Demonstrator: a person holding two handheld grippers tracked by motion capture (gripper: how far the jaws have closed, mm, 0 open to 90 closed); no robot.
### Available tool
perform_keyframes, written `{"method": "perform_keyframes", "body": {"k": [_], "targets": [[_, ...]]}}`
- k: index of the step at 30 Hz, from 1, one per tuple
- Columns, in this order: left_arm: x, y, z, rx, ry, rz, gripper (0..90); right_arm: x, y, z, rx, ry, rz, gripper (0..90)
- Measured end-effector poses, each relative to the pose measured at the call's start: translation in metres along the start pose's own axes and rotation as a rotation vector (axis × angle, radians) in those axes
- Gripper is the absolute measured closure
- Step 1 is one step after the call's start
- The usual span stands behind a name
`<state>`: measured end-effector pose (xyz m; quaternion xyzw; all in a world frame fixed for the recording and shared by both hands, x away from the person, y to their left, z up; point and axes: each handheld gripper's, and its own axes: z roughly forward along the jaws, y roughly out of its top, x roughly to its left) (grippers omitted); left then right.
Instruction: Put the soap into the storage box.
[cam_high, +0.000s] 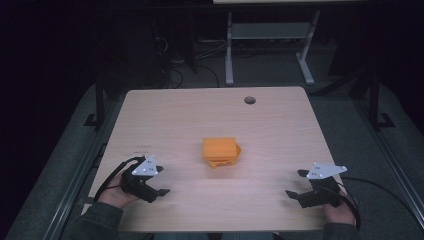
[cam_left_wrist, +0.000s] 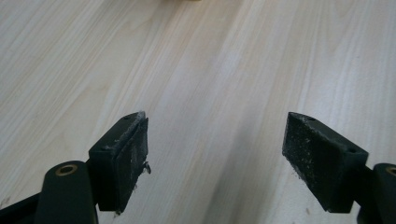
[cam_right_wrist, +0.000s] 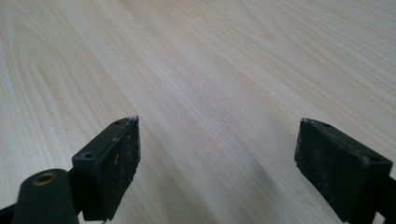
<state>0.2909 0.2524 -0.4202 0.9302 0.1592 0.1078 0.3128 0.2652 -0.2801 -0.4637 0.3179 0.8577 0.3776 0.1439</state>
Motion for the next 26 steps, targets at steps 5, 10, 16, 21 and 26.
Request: {"method": "perform_keyframes", "body": {"k": [5, 10, 16, 21, 26], "targets": [[0.002, -0.006, 0.001, -0.004, 0.004, -0.011, 21.2, -0.001, -0.001, -0.003, -0.007, -0.007, 0.009, 13.7], [0.003, -0.015, 0.005, -0.007, 0.003, -0.03, 20.1, -0.003, -0.004, -0.004, -0.006, -0.021, 0.019, 13.7], [0.002, -0.021, 0.01, 0.0, 0.007, -0.048, 19.5, -0.004, -0.007, -0.004, -0.007, -0.034, 0.037, 13.7], [0.007, -0.026, 0.011, 0.001, 0.024, -0.058, 21.1, -0.003, -0.007, -0.003, -0.009, -0.034, 0.041, 13.7], [0.009, -0.032, 0.009, 0.015, 0.03, -0.07, 20.8, -0.002, -0.007, -0.002, -0.015, -0.042, 0.04, 13.7]]}}
